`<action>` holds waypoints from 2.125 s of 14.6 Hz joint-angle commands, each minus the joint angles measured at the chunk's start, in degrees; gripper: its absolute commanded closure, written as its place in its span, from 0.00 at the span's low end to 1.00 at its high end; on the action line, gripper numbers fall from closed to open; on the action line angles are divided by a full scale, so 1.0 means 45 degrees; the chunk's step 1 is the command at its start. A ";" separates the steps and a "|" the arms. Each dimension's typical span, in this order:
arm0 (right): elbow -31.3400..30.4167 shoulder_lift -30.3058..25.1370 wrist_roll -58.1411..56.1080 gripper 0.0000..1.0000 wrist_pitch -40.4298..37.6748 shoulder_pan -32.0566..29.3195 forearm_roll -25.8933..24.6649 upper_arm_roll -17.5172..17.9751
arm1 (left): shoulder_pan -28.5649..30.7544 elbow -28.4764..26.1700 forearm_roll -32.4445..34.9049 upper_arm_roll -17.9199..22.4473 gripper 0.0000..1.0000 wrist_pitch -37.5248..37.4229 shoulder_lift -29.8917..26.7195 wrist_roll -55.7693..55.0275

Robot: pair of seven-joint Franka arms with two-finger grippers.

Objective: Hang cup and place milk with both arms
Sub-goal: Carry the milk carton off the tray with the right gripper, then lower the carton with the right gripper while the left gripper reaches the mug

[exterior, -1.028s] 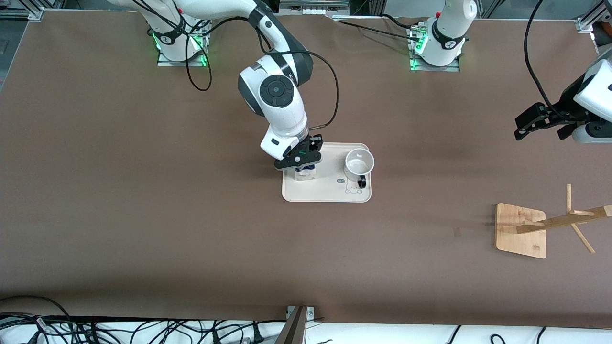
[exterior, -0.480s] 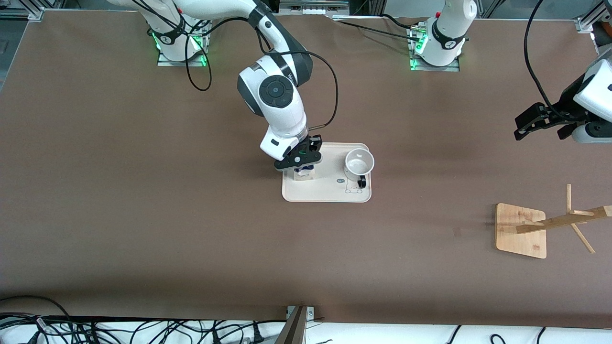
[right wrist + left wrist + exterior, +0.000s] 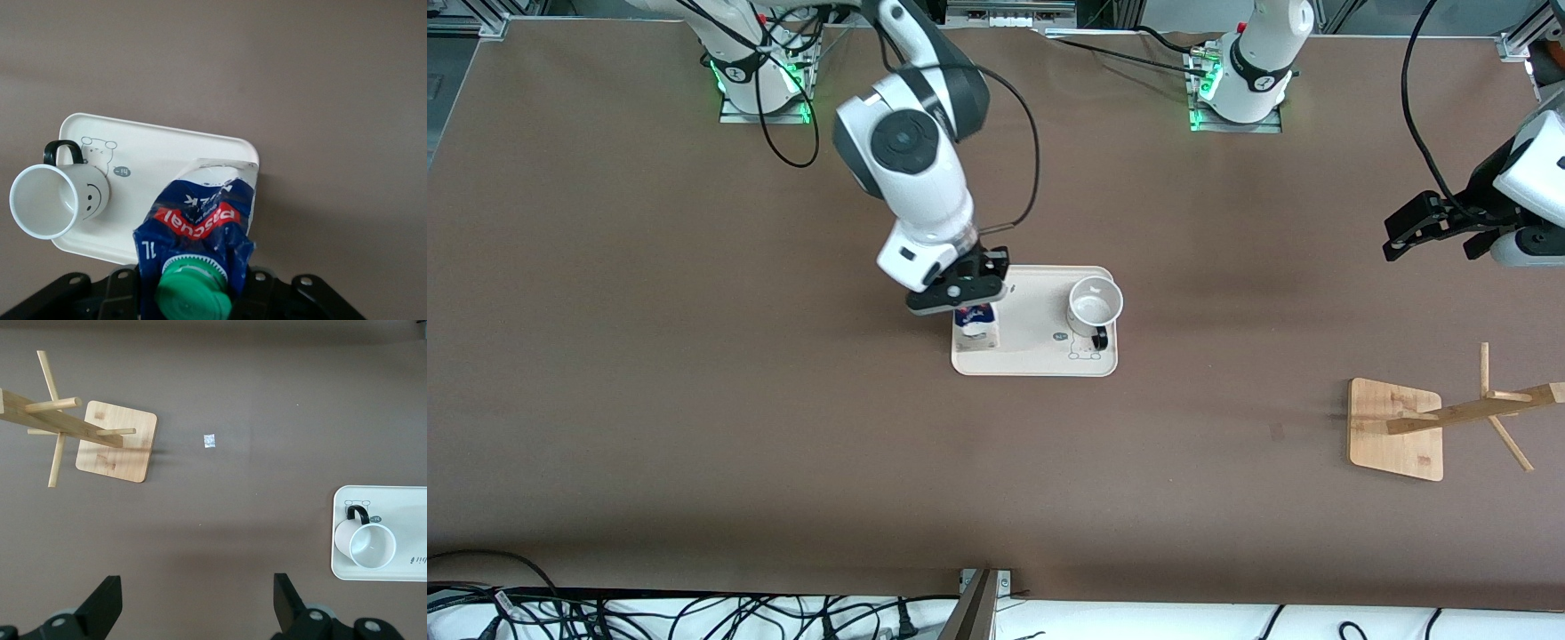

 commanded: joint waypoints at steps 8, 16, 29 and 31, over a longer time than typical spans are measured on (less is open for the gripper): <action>0.0205 -0.2099 -0.3564 0.58 -0.4610 -0.0134 0.0117 -0.4179 | 0.0023 0.0254 -0.0109 -0.0045 0.00 -0.0222 0.0014 0.0001; 0.0108 -0.2021 -0.6372 0.58 -0.5180 -0.1596 0.0117 -0.5668 | -0.0113 0.0040 -0.1183 -0.0025 0.00 0.0848 0.0539 0.0079; -0.1610 -0.0948 -0.7021 0.58 -0.3776 -0.2947 0.1836 -0.5609 | -0.1966 -0.0352 -0.1203 -0.0981 0.00 0.1886 0.2805 -0.0737; -0.2175 -0.0869 -0.7021 0.58 -0.3114 -0.2927 0.1836 -0.5570 | -0.2610 -0.0430 -0.1203 -0.1138 0.00 0.2393 0.3118 -0.2412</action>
